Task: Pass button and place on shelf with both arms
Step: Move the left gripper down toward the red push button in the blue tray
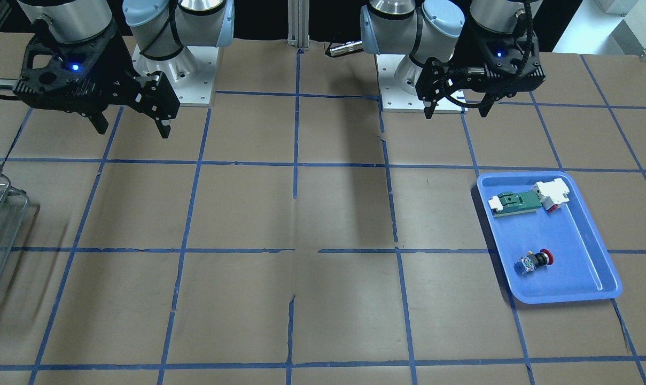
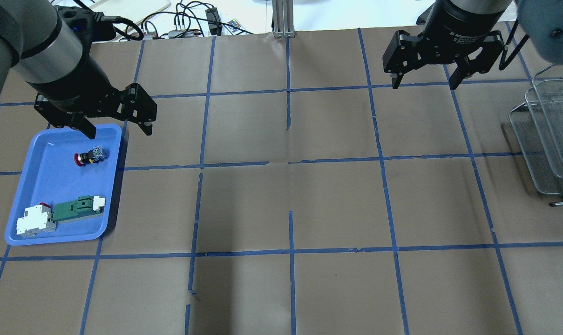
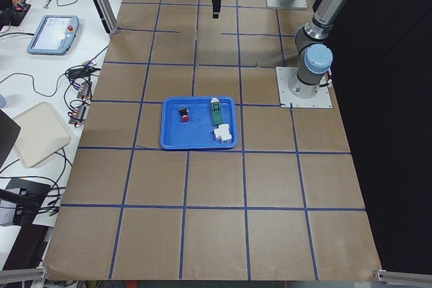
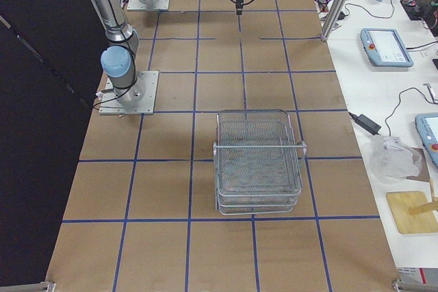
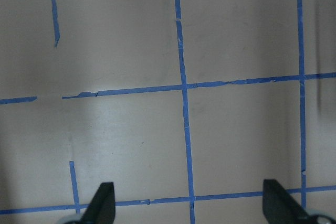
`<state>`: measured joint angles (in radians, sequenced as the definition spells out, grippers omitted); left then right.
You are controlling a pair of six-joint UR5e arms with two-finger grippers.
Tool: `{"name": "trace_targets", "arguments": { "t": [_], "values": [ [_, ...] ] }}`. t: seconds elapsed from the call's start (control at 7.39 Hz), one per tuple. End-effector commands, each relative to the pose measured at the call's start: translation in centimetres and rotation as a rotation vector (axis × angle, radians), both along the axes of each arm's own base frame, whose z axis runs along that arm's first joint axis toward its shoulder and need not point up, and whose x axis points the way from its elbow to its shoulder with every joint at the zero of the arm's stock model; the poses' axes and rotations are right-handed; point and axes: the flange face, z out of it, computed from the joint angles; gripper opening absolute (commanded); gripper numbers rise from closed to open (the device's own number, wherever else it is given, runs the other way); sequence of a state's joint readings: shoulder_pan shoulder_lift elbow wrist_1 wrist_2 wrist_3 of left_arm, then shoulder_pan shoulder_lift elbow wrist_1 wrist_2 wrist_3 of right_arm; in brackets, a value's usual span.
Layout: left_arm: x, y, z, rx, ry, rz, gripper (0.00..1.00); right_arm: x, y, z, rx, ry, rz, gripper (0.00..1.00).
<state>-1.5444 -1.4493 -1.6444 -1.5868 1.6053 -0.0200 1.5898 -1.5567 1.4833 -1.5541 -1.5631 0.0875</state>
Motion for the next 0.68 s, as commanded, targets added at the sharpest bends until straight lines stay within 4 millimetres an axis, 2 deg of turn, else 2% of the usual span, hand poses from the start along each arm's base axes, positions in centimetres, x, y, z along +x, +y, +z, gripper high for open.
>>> {"name": "trace_targets", "arguments": {
  "t": [0.0,0.27,0.41,0.54],
  "values": [
    [0.1,-0.1,-0.2,0.004,-0.002,0.003,1.00,0.0,0.0,0.0,0.000,0.000,0.001,1.00],
    [0.6,-0.9,-1.0,0.016,-0.001,-0.005,1.00,0.0,0.0,0.0,0.000,0.000,0.001,1.00],
    [2.6,-1.8,-2.3,0.043,0.003,0.038,1.00,0.0,0.0,0.0,0.000,0.000,0.001,1.00],
    [5.3,-3.7,-4.3,0.012,0.001,0.020,1.00,0.0,0.0,-0.1,0.001,0.002,-0.001,1.00]
  ]
}}
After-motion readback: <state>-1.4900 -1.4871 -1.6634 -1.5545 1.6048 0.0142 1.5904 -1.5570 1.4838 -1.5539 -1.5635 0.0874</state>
